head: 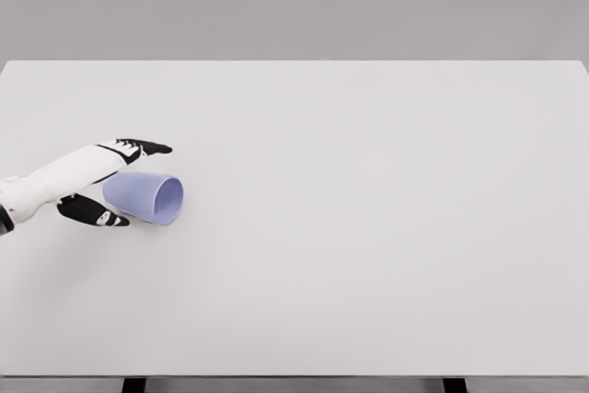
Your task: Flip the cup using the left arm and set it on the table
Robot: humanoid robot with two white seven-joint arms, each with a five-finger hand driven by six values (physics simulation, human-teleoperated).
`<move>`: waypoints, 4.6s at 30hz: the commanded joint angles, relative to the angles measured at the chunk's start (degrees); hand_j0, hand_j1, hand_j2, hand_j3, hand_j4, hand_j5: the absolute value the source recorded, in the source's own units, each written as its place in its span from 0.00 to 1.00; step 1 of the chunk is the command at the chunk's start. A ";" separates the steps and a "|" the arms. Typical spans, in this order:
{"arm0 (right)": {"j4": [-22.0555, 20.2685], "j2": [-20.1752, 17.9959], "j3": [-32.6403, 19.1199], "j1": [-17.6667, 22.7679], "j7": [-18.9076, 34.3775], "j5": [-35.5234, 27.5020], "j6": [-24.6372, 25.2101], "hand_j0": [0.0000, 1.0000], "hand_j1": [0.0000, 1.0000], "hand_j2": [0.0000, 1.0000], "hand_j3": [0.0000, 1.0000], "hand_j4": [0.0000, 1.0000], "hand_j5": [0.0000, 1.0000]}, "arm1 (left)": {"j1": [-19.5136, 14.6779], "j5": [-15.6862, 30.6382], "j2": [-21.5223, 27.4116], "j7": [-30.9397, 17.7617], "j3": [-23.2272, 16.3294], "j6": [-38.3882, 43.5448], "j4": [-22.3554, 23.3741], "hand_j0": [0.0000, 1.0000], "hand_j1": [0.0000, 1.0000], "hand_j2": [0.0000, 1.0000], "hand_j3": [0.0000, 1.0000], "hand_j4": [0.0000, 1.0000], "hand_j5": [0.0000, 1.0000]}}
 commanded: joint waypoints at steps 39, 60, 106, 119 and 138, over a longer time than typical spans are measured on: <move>0.00 0.00 0.03 0.00 0.01 0.00 0.00 1.00 1.00 1.00 1.00 1.00 1.00 | -6.24 -1.82 -6.34 -1.89 -7.85 2.66 7.47 1.00 1.00 1.00 1.00 1.00 1.00; 0.00 0.00 0.03 0.00 0.01 0.00 0.00 1.00 1.00 1.00 1.00 1.00 1.00 | -7.29 -1.56 -7.22 -1.89 -7.77 3.62 8.27 0.87 0.87 0.87 0.87 0.87 0.87; 0.00 0.00 0.03 0.00 0.01 0.00 0.00 1.00 1.00 1.00 1.00 1.00 1.00 | -7.56 12.68 -10.38 -1.54 -4.08 4.42 7.21 0.75 0.75 0.75 0.75 0.75 0.75; 0.00 0.00 0.03 0.00 0.01 0.00 0.00 1.00 1.00 1.00 1.00 1.00 1.00 | -5.80 18.40 -17.32 -1.45 -1.18 4.33 7.56 0.78 0.78 0.78 0.78 0.78 0.78; 0.00 0.00 0.03 0.00 0.01 0.00 0.00 1.00 1.00 1.00 1.00 1.00 1.00 | -1.14 23.41 -24.88 -1.28 4.71 4.59 8.09 0.80 0.80 0.80 0.80 0.80 0.80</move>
